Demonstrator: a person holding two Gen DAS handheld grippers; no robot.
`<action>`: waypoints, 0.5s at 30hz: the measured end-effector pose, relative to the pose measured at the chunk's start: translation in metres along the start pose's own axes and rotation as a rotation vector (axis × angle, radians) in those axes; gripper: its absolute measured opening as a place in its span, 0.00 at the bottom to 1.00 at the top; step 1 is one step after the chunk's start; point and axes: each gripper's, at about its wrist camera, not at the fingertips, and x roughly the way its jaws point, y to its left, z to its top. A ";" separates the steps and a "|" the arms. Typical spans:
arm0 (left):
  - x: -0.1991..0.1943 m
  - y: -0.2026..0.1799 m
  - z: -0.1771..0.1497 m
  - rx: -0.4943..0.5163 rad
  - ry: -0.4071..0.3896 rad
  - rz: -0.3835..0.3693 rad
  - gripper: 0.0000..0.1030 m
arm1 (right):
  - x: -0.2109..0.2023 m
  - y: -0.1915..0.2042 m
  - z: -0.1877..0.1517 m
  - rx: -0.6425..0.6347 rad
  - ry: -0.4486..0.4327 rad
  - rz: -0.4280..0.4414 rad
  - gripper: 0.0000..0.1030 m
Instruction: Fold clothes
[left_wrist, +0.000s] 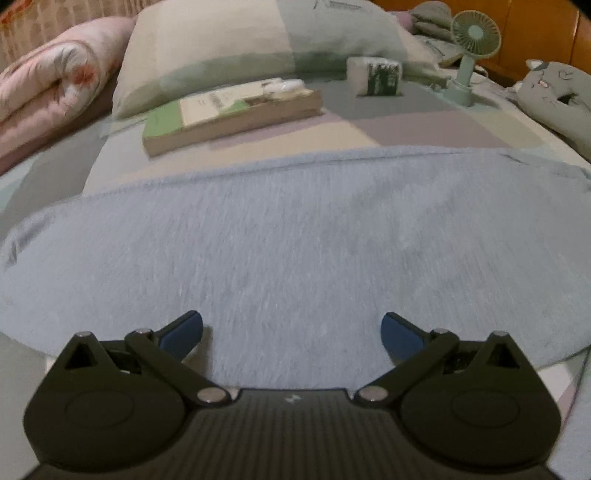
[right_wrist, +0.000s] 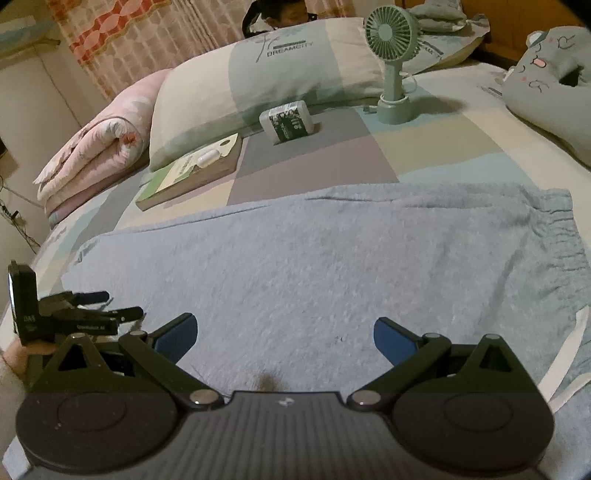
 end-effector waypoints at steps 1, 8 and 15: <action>-0.002 -0.005 0.006 0.011 -0.011 -0.005 0.99 | -0.001 -0.001 0.000 0.002 -0.005 0.002 1.00; 0.042 -0.054 0.040 0.097 -0.004 -0.043 0.99 | -0.002 -0.009 -0.001 0.017 -0.002 -0.012 1.00; 0.072 -0.030 0.034 -0.040 0.018 -0.057 1.00 | -0.009 -0.031 -0.001 0.040 0.003 -0.019 1.00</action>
